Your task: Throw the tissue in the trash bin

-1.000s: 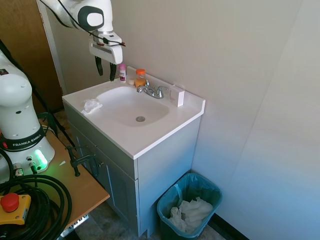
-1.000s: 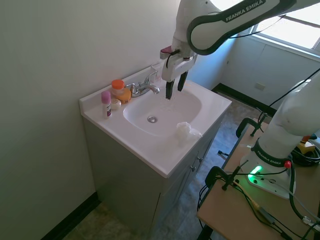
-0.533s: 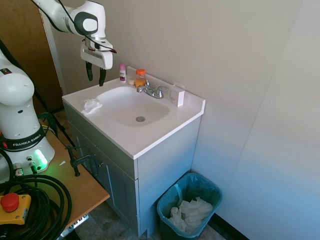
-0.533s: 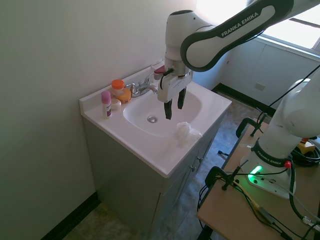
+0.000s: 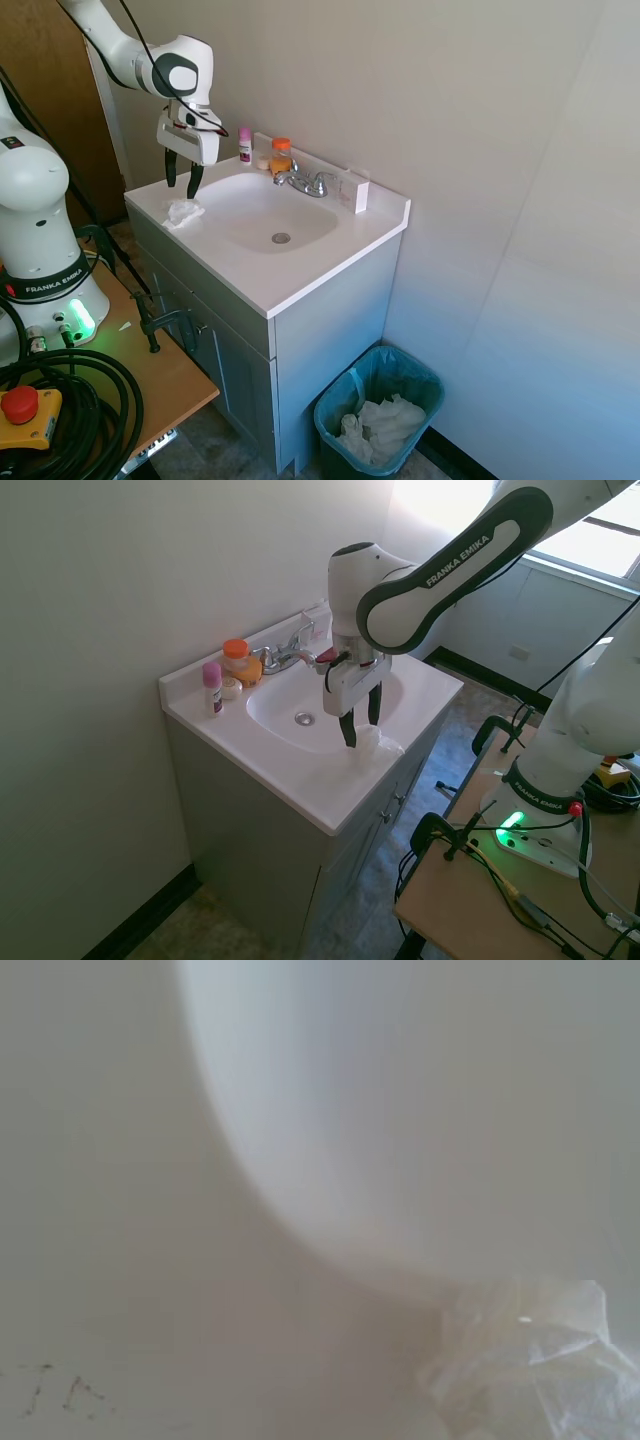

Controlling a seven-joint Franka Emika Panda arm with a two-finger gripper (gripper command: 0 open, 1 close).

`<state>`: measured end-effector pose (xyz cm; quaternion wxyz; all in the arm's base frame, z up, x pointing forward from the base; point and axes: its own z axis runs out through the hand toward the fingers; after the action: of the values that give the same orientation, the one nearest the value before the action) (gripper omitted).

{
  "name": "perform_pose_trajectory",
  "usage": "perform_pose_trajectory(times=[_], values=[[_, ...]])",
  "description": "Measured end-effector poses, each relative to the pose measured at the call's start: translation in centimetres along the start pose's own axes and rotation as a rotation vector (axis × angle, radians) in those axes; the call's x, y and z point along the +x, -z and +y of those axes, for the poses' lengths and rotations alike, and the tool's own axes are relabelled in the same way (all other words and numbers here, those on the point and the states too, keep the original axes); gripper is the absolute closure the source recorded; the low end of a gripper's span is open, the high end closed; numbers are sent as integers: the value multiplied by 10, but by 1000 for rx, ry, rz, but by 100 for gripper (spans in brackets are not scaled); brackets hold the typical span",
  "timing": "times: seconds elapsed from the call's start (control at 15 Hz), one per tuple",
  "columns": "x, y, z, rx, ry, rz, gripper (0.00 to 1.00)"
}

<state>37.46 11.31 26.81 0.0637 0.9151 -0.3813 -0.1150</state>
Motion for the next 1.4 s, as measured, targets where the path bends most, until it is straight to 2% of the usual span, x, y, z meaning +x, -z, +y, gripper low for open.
perform_pose_trajectory(times=[0.4, 0.47, 0.93, 1.4], values=[[9, -13, 8, -10, -31, -16, 0], [10, -16, 7, -14, -31, -18, 100], [17, -33, 1, -31, -36, -42, 100], [20, -32, -1, -15, -38, -37, 100]])
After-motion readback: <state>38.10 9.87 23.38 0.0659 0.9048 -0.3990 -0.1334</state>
